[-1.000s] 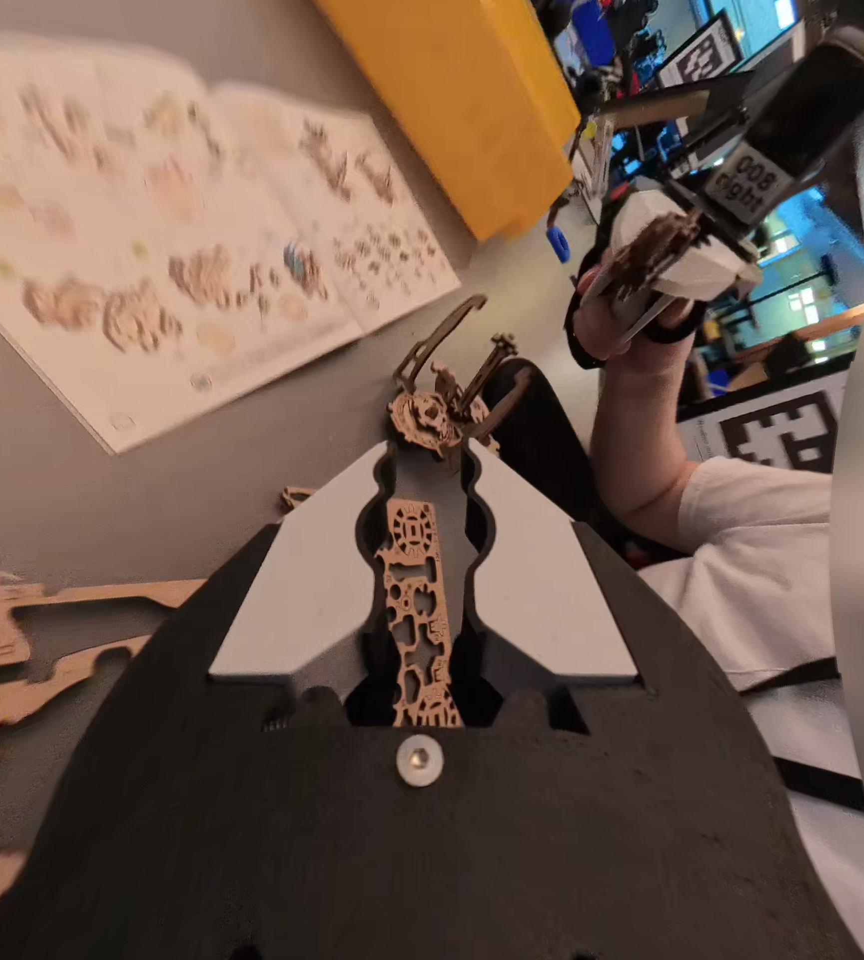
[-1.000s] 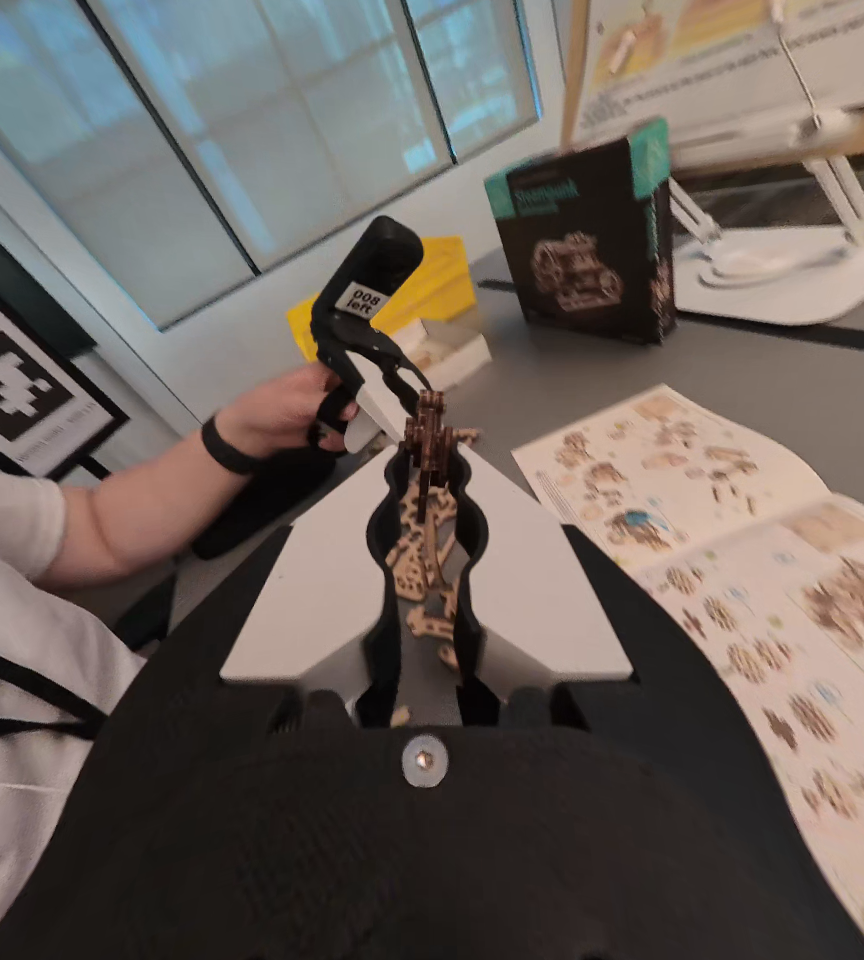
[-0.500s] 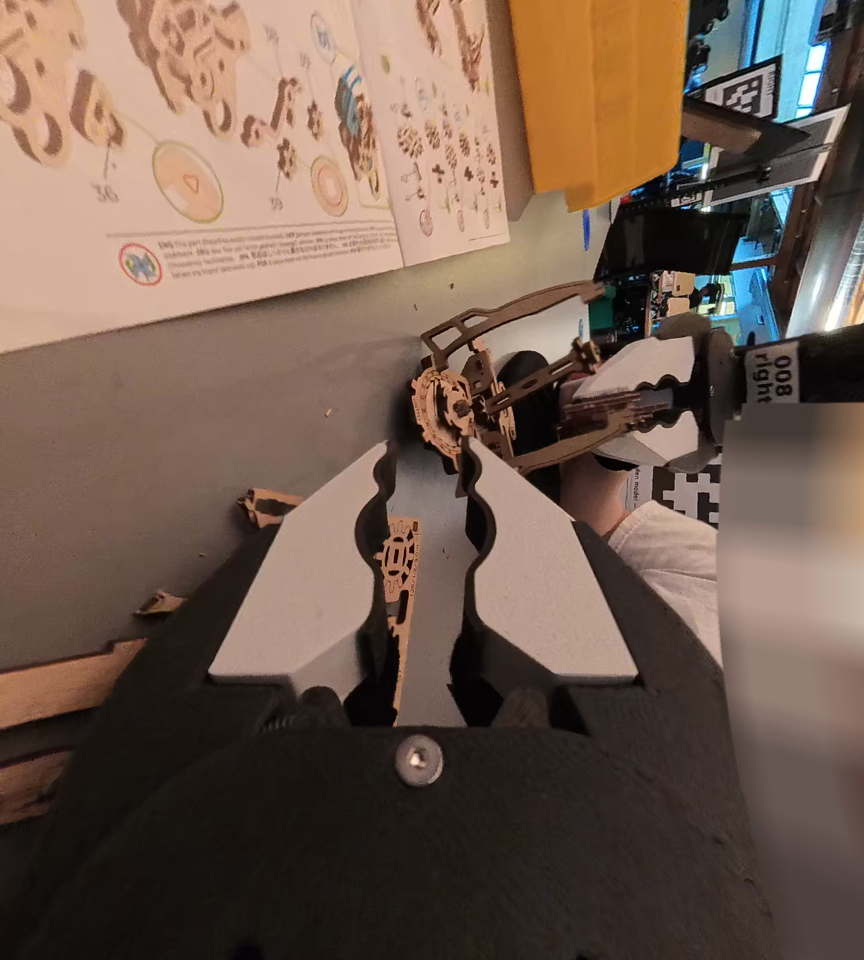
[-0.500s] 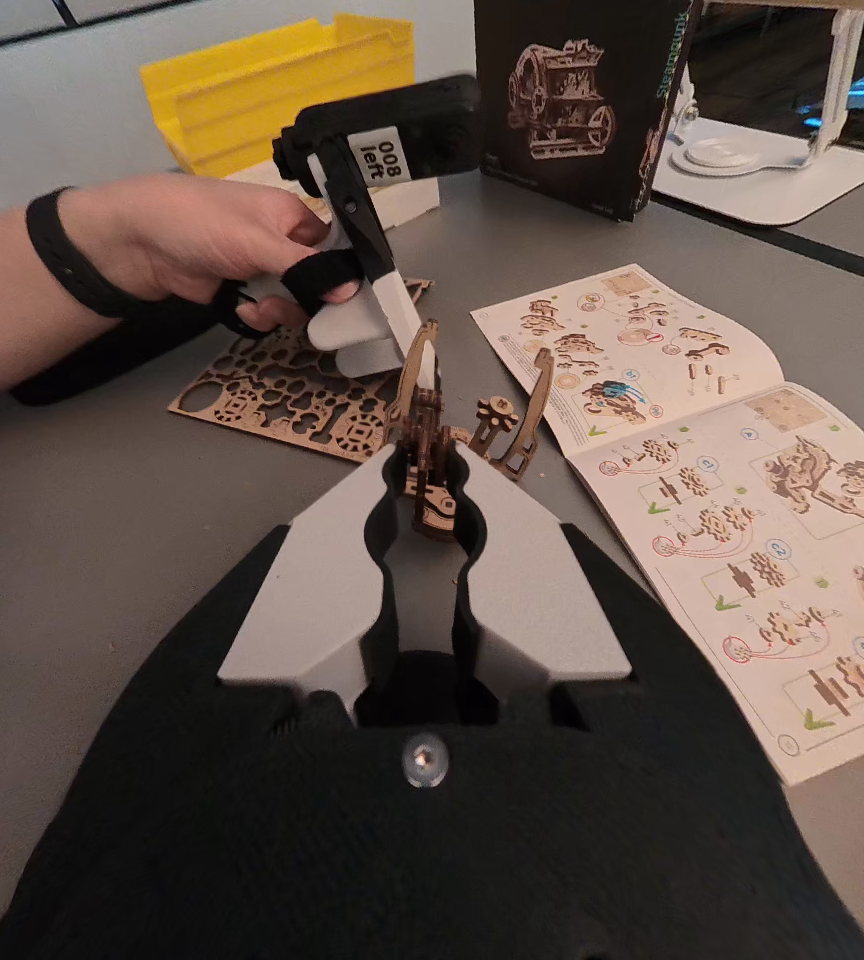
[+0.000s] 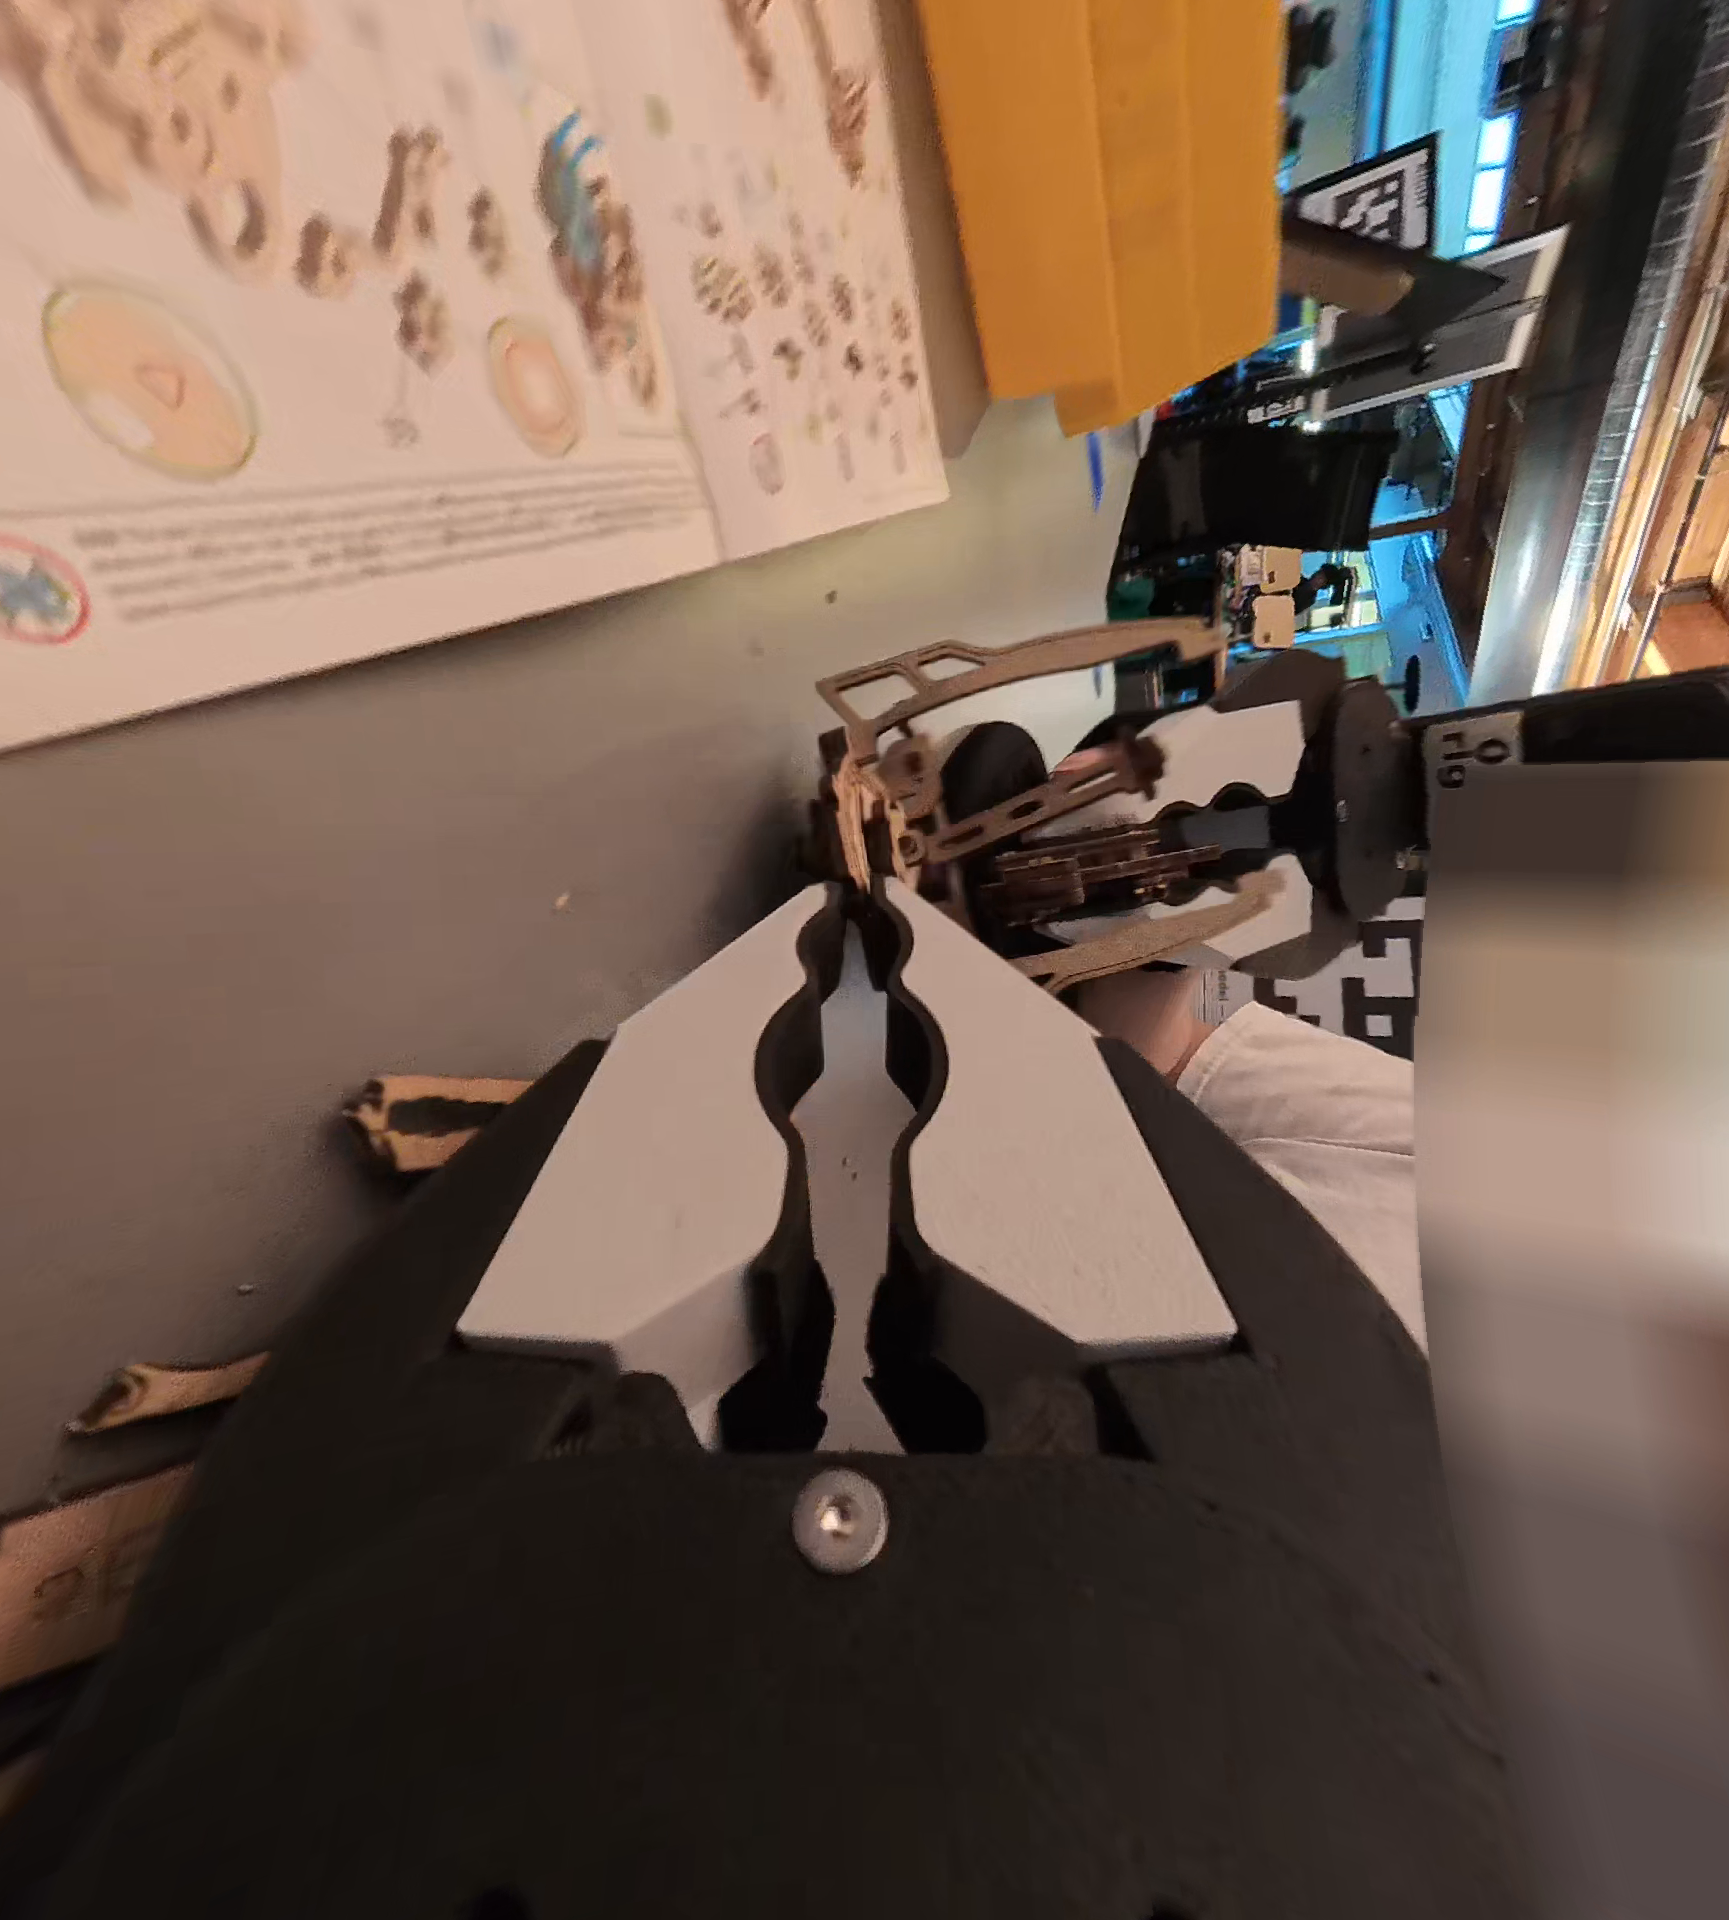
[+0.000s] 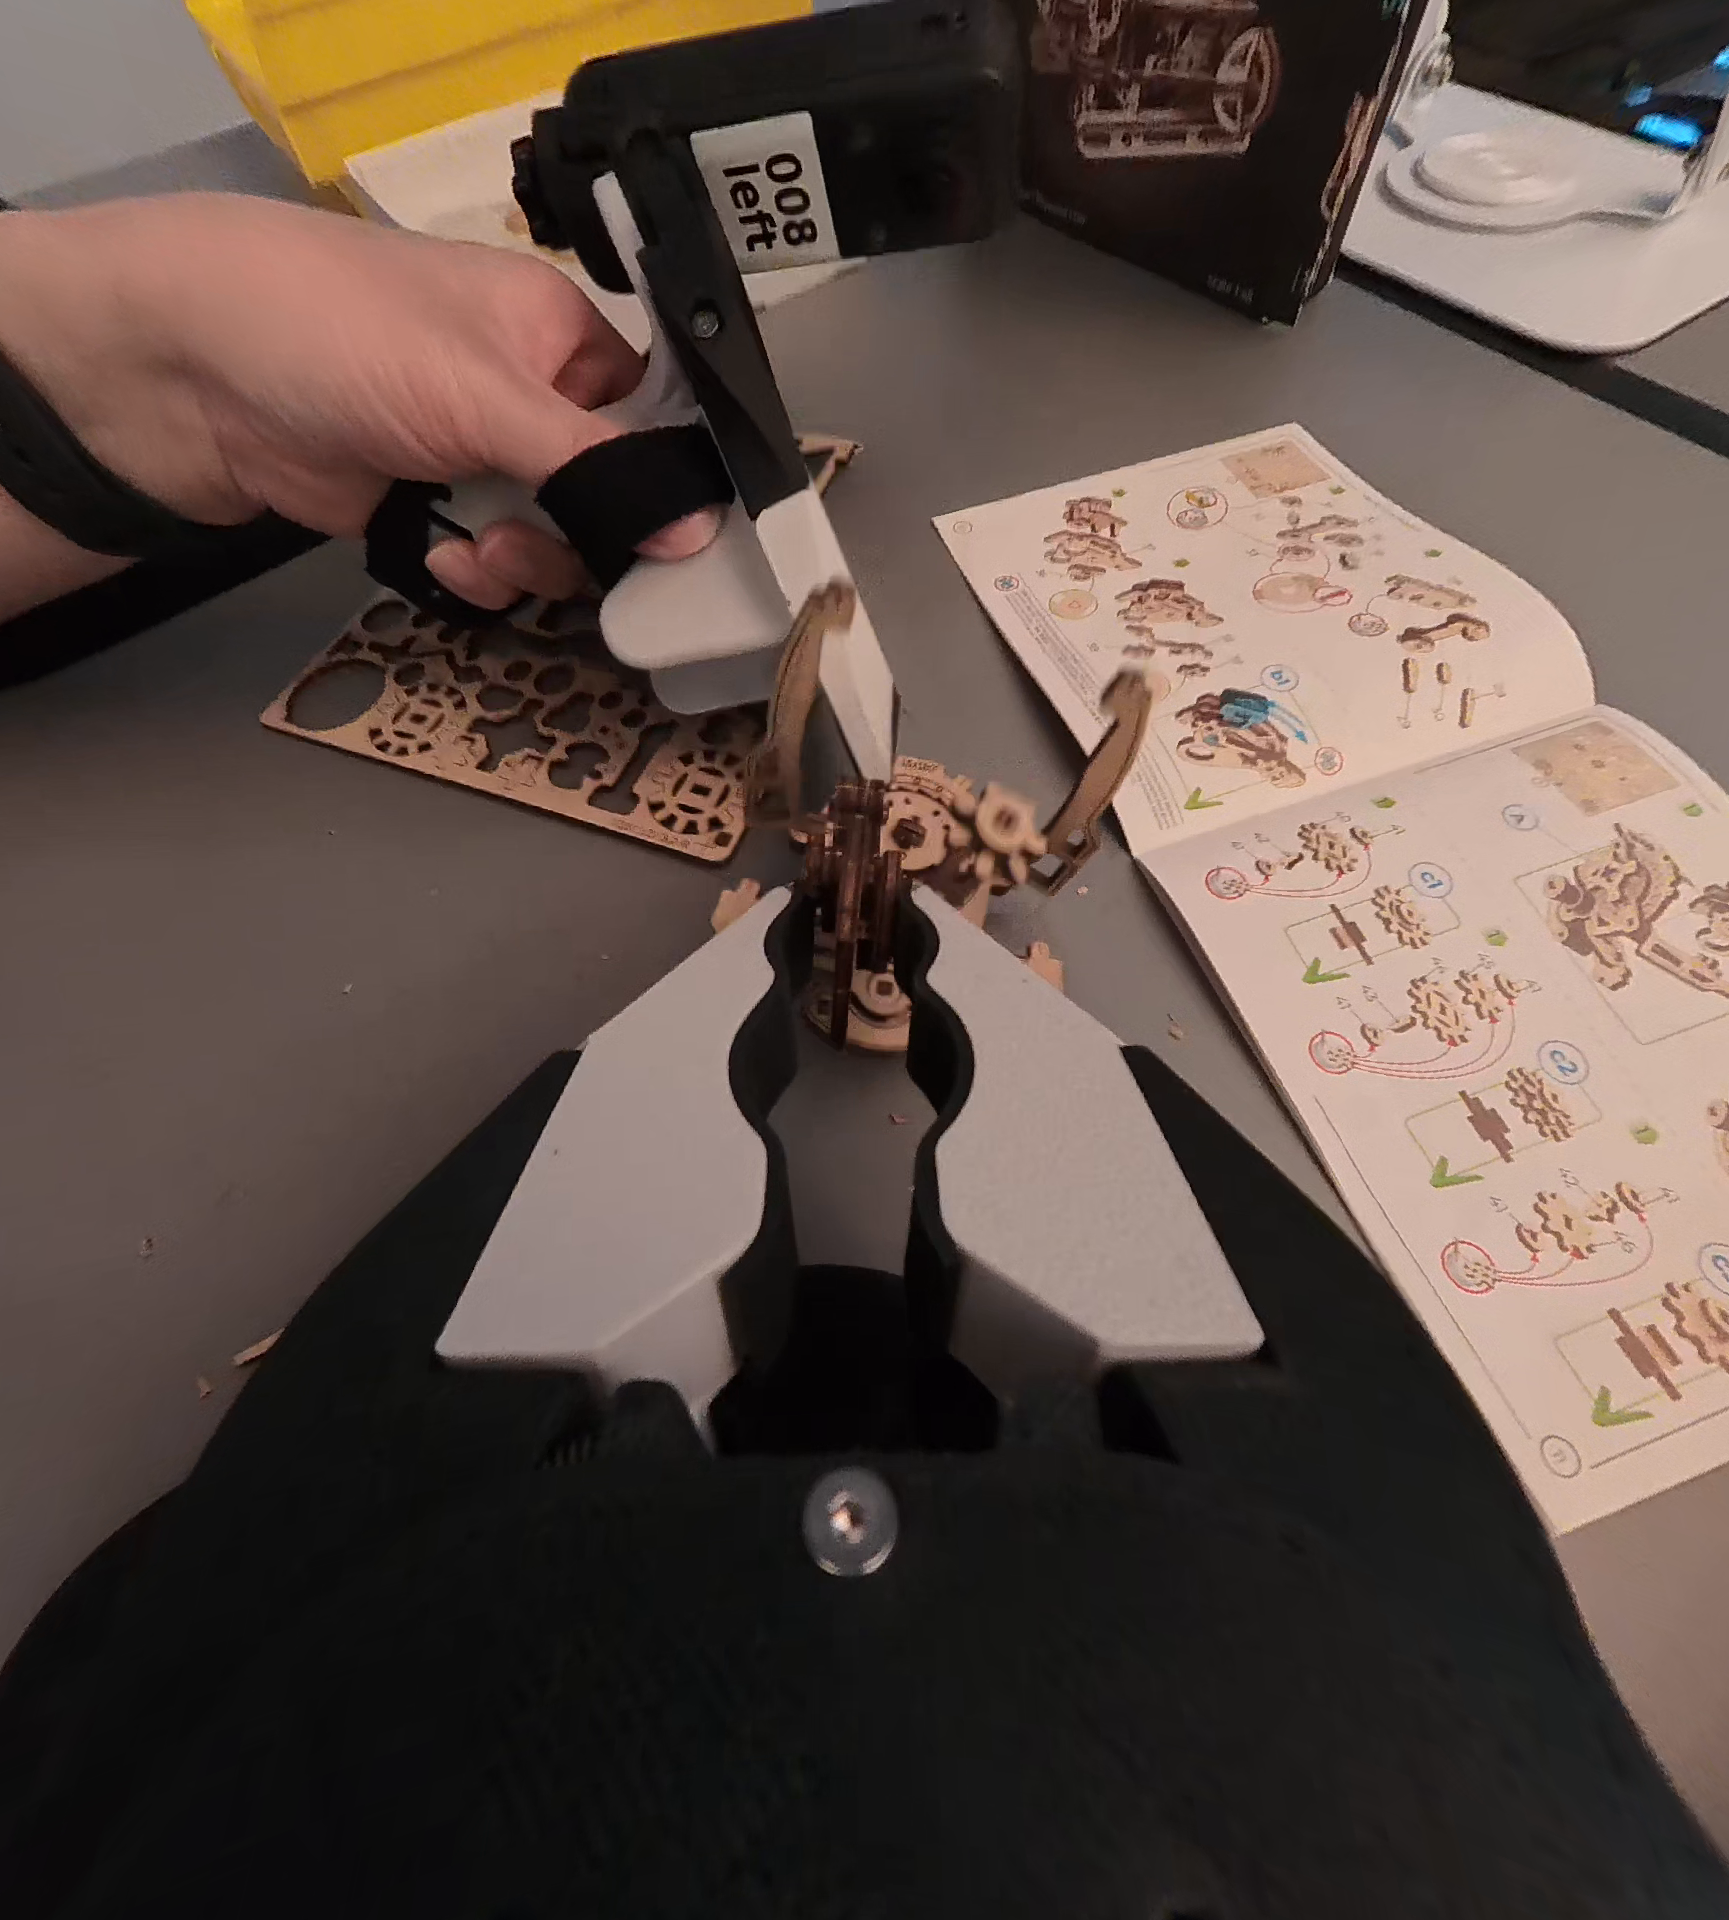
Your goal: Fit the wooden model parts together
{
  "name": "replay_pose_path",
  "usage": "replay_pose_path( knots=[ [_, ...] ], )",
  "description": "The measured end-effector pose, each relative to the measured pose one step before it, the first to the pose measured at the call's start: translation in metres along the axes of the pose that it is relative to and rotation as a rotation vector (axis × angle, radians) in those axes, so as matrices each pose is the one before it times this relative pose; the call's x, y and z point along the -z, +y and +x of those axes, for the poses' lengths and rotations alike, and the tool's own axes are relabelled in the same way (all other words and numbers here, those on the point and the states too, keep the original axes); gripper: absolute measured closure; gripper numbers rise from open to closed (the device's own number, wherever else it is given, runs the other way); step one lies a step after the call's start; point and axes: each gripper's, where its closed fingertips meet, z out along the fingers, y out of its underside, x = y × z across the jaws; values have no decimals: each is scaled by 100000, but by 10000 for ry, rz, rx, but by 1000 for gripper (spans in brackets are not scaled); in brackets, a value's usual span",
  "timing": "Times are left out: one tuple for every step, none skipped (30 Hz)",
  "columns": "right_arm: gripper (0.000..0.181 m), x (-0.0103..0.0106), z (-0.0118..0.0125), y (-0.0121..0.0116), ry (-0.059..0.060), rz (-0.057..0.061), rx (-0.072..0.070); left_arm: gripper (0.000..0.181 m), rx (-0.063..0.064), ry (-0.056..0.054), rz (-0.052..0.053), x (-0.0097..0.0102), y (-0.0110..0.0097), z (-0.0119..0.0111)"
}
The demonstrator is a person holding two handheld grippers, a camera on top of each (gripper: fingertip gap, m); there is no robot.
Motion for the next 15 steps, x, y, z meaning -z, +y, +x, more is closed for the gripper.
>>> replay_pose_path(
  knots=[
    [168, 308, -5, -458, 59, 307, 68, 180, -290, -3, 276, 302, -466, 502],
    [168, 436, -6, -638, 77, 412, 49, 181, -419, -171, 310, 419, -541, 440],
    [168, 495, -49, -773, 64, 480, 59, 181, -576, -320, 233, 467, -489, 404],
    [168, 475, -10, -763, 103, 453, 67, 181, -599, -577, 167, 503, -417, 155],
    [168, 403, -18, -688, 115, 421, 27, 181, -679, -702, 123, 505, -387, 17],
    [168, 315, -37, -644, 84, 457, -112, 181, -711, -762, 30, 446, -256, -90],
    [168, 213, -61, -411, 27, 350, -251, 181, -650, -762, -50, 369, -101, -172],
    [168, 128, 135, -112, 109, 158, -247, 181, -567, -710, -124, 258, 55, -233],
    [168, 105, 431, 1, 268, 100, -187, 181, -445, -586, -140, 163, 161, -234],
    [168, 49, 266, -11, 111, 85, -190, 181, -274, -432, -49, 109, 126, -175],
    [168, -28, 69, -25, -26, 42, -286, 181, -81, -160, 51, 44, 49, 58],
    [168, -150, -62, 75, -68, -44, -289, 181, 77, 16, 15, 9, 104, 170],
    [168, -272, -331, 187, -168, -130, -216, 181, 100, -25, 0, 9, 121, 36],
    [168, -312, -233, 185, -35, -119, -126, 181, 52, -92, 40, 68, 59, -23],
    [168, -245, -89, 51, 116, -31, 46, 181, -13, -182, 65, 113, -13, -75]
  ],
)
